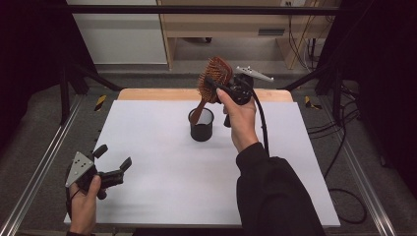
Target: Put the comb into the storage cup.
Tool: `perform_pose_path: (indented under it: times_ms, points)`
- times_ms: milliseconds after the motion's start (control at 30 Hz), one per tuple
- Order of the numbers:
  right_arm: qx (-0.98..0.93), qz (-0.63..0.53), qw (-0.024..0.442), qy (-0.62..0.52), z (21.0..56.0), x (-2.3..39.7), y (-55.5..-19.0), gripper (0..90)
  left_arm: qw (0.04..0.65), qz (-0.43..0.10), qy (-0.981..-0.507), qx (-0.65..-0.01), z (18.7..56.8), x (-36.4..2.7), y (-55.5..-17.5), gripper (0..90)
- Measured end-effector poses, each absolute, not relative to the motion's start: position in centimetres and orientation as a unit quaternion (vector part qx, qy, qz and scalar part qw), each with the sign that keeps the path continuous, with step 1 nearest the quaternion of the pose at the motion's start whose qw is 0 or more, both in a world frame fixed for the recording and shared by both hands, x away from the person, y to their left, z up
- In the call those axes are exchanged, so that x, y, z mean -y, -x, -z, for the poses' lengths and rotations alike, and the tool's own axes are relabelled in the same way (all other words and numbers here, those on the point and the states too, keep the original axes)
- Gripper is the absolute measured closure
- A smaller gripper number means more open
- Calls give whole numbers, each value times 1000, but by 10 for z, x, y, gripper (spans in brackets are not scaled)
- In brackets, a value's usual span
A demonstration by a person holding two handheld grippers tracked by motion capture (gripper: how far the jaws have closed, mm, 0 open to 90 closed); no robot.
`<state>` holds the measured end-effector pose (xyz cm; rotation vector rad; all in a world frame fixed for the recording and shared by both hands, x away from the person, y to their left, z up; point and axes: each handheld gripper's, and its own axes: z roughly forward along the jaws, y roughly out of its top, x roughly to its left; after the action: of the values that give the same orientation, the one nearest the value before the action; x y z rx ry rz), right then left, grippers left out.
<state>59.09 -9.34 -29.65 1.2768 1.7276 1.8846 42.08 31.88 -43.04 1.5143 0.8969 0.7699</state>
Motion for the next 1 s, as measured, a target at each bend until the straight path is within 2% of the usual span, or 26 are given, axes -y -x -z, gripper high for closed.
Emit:
perform_pose_path:
  times_ms: [467,1000]
  points:
    - [-607,-634,186,-442,300,93,-606,539,581,-318,-654,-367,432,-312,-422,14]
    - [-619,-617,190,-446,312,88,-615,533,583,-312,-657,-362,432,-312,-423,14]
